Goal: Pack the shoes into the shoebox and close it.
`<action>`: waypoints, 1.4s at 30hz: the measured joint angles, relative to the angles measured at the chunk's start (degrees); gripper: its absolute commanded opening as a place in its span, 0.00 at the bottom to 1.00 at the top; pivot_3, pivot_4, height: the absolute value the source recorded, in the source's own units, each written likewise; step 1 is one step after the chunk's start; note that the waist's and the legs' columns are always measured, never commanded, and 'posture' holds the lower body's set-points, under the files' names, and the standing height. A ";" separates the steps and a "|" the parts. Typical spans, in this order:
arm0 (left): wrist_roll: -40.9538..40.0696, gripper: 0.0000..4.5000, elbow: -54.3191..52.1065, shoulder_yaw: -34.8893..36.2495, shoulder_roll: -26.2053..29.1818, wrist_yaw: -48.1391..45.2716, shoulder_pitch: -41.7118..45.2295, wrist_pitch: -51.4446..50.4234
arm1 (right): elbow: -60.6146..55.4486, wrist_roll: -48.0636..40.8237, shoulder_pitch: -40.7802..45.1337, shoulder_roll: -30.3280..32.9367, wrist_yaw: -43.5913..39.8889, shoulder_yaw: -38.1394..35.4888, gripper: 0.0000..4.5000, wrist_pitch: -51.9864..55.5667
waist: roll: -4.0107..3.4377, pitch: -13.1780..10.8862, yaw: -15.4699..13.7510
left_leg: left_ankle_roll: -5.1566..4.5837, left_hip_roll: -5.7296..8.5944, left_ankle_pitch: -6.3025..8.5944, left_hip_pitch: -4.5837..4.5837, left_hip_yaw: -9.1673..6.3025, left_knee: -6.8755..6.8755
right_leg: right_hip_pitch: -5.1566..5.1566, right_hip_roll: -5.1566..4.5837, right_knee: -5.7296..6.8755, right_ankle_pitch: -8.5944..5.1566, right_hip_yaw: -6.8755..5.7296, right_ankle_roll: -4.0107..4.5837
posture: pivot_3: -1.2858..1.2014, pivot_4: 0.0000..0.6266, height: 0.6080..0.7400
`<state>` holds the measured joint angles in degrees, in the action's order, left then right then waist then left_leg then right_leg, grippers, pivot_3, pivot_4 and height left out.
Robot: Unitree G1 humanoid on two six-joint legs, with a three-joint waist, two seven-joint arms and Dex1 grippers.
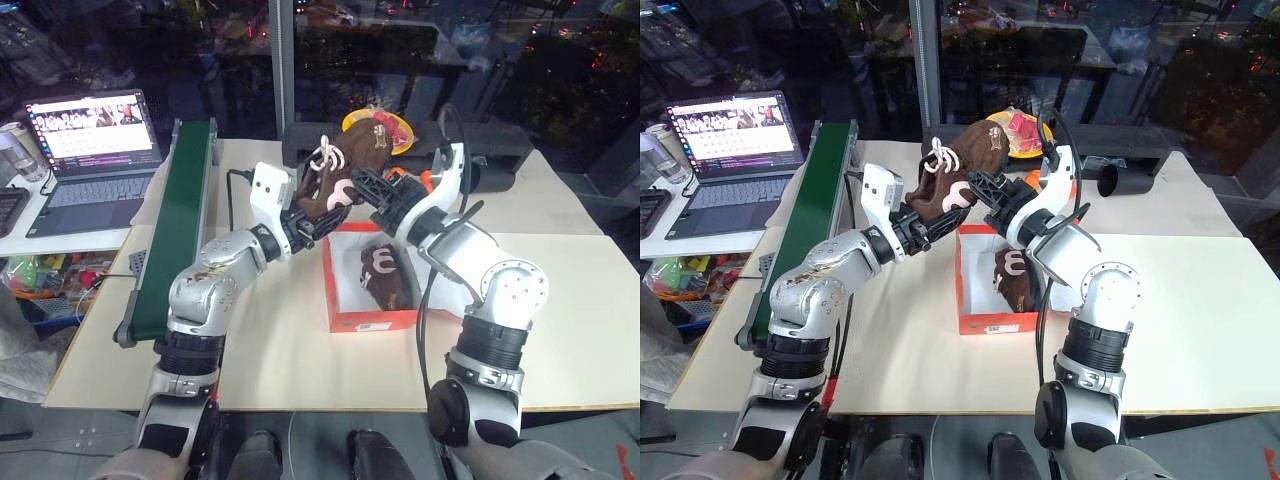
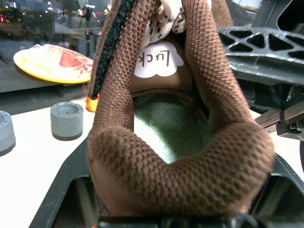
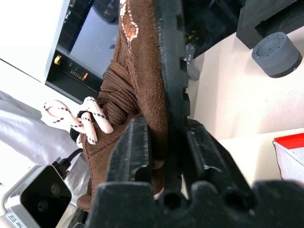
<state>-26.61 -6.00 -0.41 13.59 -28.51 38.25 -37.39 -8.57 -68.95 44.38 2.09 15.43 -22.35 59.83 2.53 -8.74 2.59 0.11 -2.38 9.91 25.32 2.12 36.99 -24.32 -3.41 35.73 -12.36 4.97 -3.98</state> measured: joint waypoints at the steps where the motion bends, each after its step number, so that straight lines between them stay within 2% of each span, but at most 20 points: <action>1: 0.00 0.98 0.00 -0.39 0.19 -0.31 -0.10 -0.06 | -0.01 -0.06 0.00 0.01 0.06 0.07 0.15 -0.31 | 0.00 0.00 0.00 | 0.00 0.00 0.00 0.00 0.00 0.00 | 0.00 0.00 0.00 0.00 0.00 0.00 | 0.52 0.24 1.00; 7: 1.07 0.99 -0.65 -2.90 3.17 -2.77 -1.68 -0.10 | -0.01 0.28 0.23 0.00 2.05 -0.25 0.15 -4.65 | -0.03 -0.02 0.01 | 0.00 0.00 0.00 0.00 0.00 -0.03 | -0.02 0.00 0.00 -0.02 0.00 0.02 | 0.52 0.24 1.00; 12: 3.77 0.99 0.02 -4.49 12.11 -8.92 -6.16 0.70 | 0.44 3.89 2.54 9.06 5.00 -0.61 0.15 -5.10 | -0.08 -0.05 0.04 | 0.00 -0.01 0.00 0.01 0.03 -0.10 | -0.07 -0.01 0.01 -0.10 0.00 0.14 | 0.52 0.24 1.00; 15: 3.76 0.99 0.01 -3.78 15.44 -13.63 -8.16 2.87 | 2.43 4.55 3.01 13.60 6.50 0.26 0.15 0.45 | -0.08 -0.05 0.02 | -0.01 -0.05 0.01 0.00 0.04 -0.17 | -0.10 0.00 0.02 -0.17 -0.01 0.25 | 0.52 0.24 1.00; 23: 4.24 0.99 -1.12 -5.55 22.06 -25.47 -11.89 8.96 | 8.96 2.46 3.39 16.84 10.18 4.07 0.15 20.76 | -0.13 -0.08 0.17 | -0.04 -0.11 0.03 0.02 0.08 -0.24 | -0.18 0.02 0.06 -0.23 -0.01 0.35 | 0.52 0.24 1.00; 32: 5.92 0.99 -0.62 -6.55 21.53 -27.24 -11.52 10.55 | 11.03 7.63 4.56 15.13 9.51 4.73 0.15 29.65 | -0.13 -0.08 0.12 | -0.05 -0.12 0.03 0.02 0.07 -0.24 | -0.18 0.05 0.08 -0.25 -0.03 0.32 | 0.52 0.24 1.00; 37: 6.28 0.99 -0.57 -7.09 20.65 -27.26 -11.27 10.84 | 14.21 14.42 4.74 13.19 6.99 9.04 0.15 30.62 | -0.13 -0.08 0.17 | -0.05 -0.12 0.03 0.02 0.07 -0.23 | -0.19 0.06 0.09 -0.25 -0.03 0.32 | 0.52 0.24 1.00; 42: 6.40 0.99 0.09 -7.89 19.86 -27.34 -11.04 10.92 | 21.92 23.15 6.10 11.95 0.16 16.56 0.15 26.42 | -0.13 -0.08 0.19 | -0.05 -0.11 0.03 0.02 0.07 -0.23 | -0.18 0.06 0.09 -0.25 -0.04 0.31 | 0.52 0.24 1.00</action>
<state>-20.21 -5.91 -8.30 33.45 -55.85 27.21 -26.47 13.35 -45.80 50.47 14.04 15.59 -5.79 86.24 2.40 -8.82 2.78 0.06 -2.49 9.94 25.33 2.19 36.76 -24.50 -3.35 35.81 -12.61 4.93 -3.67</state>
